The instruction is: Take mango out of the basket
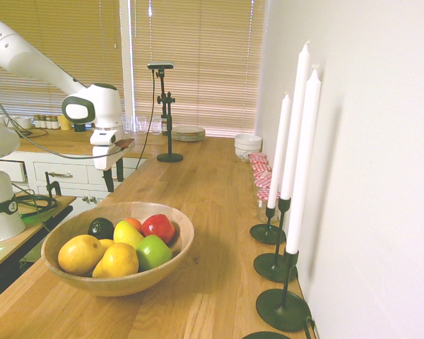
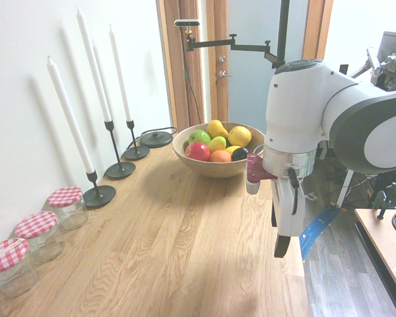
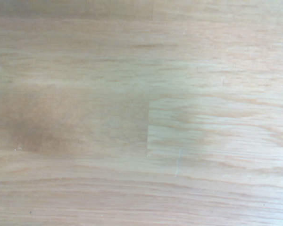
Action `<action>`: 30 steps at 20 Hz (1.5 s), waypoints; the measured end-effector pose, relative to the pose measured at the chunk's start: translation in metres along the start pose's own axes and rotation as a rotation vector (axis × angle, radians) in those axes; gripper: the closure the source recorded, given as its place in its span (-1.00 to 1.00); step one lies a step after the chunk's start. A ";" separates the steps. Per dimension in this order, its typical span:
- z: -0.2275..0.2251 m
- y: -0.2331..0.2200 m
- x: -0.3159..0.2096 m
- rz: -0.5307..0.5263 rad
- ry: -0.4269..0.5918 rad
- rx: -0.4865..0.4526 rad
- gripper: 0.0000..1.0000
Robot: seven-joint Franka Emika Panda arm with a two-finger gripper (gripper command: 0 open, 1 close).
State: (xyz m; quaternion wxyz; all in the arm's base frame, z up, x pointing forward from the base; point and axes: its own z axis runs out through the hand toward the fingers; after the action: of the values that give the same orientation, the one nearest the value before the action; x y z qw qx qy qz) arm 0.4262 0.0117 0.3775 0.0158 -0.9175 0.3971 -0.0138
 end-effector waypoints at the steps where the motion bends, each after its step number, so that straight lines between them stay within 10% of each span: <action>1: 0.000 0.000 0.000 0.000 -0.001 -0.001 -1.00; 19: -0.117 0.049 0.114 0.207 0.088 0.094 -1.00; 30: -0.146 0.172 0.226 0.336 0.091 0.127 -1.00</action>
State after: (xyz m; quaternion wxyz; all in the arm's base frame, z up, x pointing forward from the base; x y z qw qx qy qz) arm 0.4506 -0.2734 0.5195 0.0578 -0.8340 0.5432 -0.0777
